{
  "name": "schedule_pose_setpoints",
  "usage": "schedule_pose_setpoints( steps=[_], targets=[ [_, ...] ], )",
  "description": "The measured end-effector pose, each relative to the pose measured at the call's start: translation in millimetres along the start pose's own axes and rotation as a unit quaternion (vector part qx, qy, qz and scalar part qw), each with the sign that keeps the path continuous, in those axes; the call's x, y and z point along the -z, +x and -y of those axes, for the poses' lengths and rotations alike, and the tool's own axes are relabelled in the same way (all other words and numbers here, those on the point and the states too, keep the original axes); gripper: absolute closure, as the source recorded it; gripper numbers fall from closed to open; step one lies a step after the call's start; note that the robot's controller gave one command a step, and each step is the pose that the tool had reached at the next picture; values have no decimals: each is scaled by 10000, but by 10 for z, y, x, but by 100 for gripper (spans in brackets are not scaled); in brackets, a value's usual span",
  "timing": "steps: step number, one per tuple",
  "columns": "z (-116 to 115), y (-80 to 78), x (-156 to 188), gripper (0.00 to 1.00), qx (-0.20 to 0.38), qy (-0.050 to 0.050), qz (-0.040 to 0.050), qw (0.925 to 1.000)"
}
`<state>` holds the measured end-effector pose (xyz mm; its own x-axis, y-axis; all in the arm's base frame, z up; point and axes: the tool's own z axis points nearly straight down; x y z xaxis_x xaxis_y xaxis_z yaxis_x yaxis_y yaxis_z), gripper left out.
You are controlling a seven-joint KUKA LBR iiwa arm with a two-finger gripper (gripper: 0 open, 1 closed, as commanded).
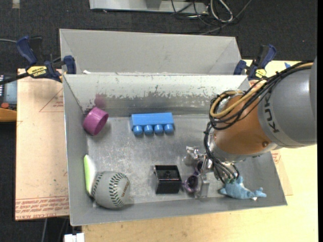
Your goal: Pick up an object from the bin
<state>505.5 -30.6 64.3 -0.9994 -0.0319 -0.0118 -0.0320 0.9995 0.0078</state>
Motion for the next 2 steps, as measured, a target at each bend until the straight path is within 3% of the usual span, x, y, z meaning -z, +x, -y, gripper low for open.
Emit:
schedule_pose_setpoints(
  steps=[1,2],
  targets=[
    [-8,12,59,100,22,0,0,10000],
    [-9,12,59,100,25,1,0,10000]
  ],
)
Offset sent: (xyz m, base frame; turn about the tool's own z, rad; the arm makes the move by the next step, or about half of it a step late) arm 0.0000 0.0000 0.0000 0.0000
